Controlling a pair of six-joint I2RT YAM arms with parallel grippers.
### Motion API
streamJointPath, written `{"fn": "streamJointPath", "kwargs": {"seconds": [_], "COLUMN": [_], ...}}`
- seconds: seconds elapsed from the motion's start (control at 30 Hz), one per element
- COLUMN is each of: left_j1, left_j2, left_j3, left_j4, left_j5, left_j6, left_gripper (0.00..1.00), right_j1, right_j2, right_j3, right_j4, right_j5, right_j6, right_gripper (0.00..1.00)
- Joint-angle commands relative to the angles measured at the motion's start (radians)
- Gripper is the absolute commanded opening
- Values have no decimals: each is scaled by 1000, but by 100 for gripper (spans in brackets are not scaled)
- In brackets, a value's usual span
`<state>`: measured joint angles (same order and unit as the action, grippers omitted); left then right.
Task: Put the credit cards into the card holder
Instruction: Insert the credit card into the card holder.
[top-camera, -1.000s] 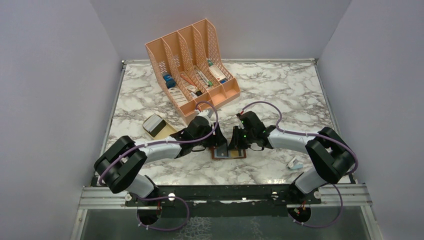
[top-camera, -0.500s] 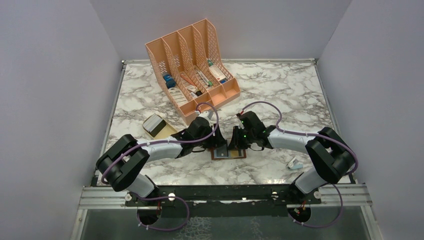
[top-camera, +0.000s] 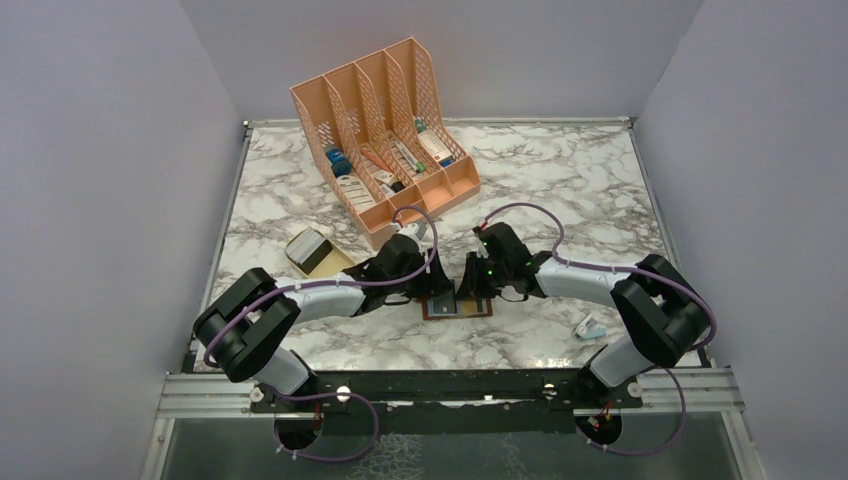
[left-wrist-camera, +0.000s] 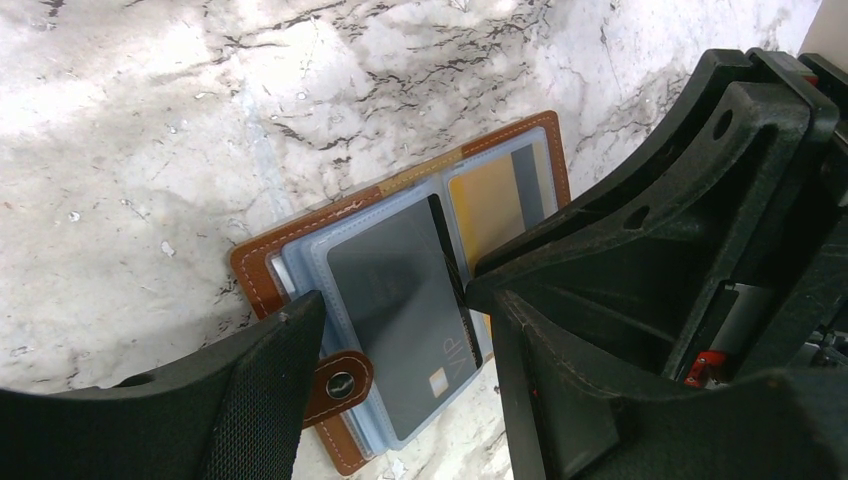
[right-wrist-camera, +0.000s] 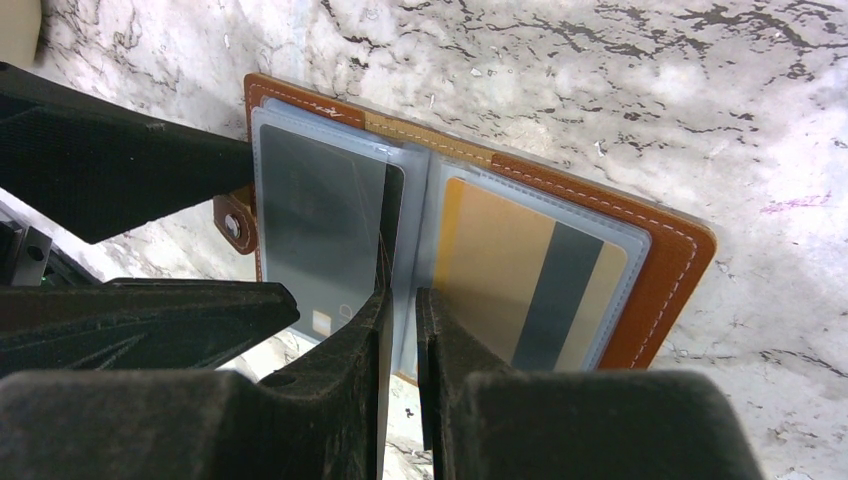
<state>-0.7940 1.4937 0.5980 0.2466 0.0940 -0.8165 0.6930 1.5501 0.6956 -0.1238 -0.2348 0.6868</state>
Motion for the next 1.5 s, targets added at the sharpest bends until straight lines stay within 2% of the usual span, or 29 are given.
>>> {"fn": "streamJointPath", "kwargs": {"seconds": [0.0, 0.43, 0.8, 1.27, 1.47], "left_j1": [-2, -1, -3, -3, -4], "left_j2": [-8, -61, -60, -30, -3], "left_j3": [24, 38, 45, 49, 61], "left_j4": [25, 44, 82, 136, 183], "left_j5": [64, 113, 141, 186, 230], "left_j6": [-12, -51, -62, -79, -117], "left_gripper": [64, 64, 64, 59, 59], "right_j1": [5, 6, 6, 6, 6], "right_j2": [10, -4, -108, -155, -208], "right_j3": [-31, -20, -13, -33, -33], "right_j4": [-13, -24, -89, -85, -145], "right_j5": [10, 13, 98, 97, 158], "right_j6": [-3, -1, 1, 3, -5], "right_gripper": [16, 17, 27, 28, 27]}}
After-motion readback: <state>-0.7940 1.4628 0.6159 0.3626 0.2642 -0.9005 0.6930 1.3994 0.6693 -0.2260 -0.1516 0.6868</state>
